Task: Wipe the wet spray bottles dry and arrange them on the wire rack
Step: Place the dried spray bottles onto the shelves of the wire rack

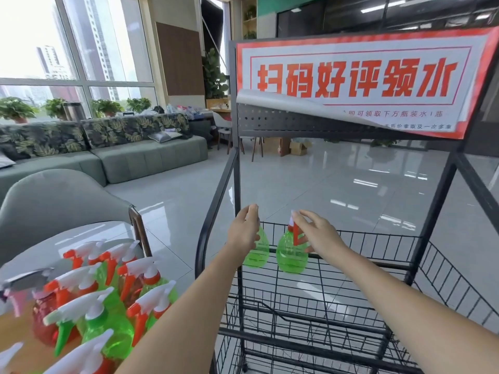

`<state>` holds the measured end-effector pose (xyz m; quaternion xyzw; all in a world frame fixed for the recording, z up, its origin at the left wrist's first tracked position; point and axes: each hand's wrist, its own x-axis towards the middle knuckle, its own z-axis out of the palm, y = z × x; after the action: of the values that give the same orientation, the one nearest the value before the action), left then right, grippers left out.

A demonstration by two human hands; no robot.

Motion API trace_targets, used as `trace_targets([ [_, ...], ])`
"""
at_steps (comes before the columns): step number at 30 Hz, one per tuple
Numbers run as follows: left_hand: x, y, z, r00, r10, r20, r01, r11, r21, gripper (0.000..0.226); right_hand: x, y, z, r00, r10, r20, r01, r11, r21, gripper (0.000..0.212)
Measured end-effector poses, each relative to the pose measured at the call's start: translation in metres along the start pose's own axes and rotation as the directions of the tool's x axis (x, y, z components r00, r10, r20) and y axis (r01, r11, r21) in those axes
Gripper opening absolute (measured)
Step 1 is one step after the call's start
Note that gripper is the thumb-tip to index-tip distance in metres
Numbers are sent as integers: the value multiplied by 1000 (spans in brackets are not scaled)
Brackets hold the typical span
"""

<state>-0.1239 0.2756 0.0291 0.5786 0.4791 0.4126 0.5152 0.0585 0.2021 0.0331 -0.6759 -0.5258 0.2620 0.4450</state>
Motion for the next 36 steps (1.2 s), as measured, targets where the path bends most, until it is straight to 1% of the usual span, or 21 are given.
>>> trace_targets([
  [2,-4,1,-1,1000,-2,-23,2,1000,11,54,0,1,-1,1000,7,0,-7,1000,8,65],
  [4,-9,1,-2,999,-3,-42,4,1000,23,70,-2,0,-2,1000,11,1,-11,1000,20,64],
  [5,-14,0,-2,999,-8,-49,9,1000,23,82,-4,-1,-2,1000,13,-4,-13,1000,29,63],
  [7,-23,-3,-3,998,-40,-51,42,998,42,113,-11,-1,-4,999,22,-34,-21,999,30,62],
  [8,-31,-4,-3,997,-62,-47,65,996,62,122,-16,-1,-6,998,24,-52,-23,1000,9,62],
  [9,-41,-2,-3,997,-68,-38,71,995,77,121,-22,-1,-8,997,23,-72,-25,999,-20,64],
  [11,-71,6,-3,999,-42,-27,45,991,128,102,-38,-3,-12,994,17,-111,-24,998,-65,67],
  [13,-97,11,-4,1000,10,-3,-10,988,154,91,-60,-10,-14,992,-5,-124,-9,994,-113,65],
  [15,-128,19,-11,998,57,-2,-56,986,159,89,-86,-21,-10,993,-49,-106,30,984,-174,62],
  [18,-178,31,-30,991,132,8,-132,986,104,87,-128,-42,5,991,-112,-76,97,978,-185,55],
  [20,-219,33,-49,983,183,-25,-180,979,99,98,-161,-56,21,989,-145,-38,139,982,-125,49],
  [21,-237,33,-60,979,199,-52,-193,975,106,98,-179,-64,30,987,-159,-10,157,983,-96,46],
  [23,-275,28,-84,970,217,-111,-202,970,137,82,-211,-76,50,982,-182,59,186,980,-67,39],
  [26,-329,12,-124,956,190,-222,-170,980,106,73,-246,-88,85,970,-204,135,211,977,-41,38],
  [30,-385,-9,-175,900,217,-377,-138,965,225,34,-274,-103,137,931,-257,258,279,959,-53,36],
  [32,-407,-16,-197,853,256,-455,-140,952,273,27,-282,-112,160,916,-272,295,294,955,-30,39],
  [34,-423,-24,-215,780,306,-545,-134,934,333,24,-286,-122,182,905,-284,318,303,953,-9,39],
  [36,-431,-32,-232,711,343,-613,-114,918,381,24,-286,-131,205,892,-289,349,308,951,2,29],
])
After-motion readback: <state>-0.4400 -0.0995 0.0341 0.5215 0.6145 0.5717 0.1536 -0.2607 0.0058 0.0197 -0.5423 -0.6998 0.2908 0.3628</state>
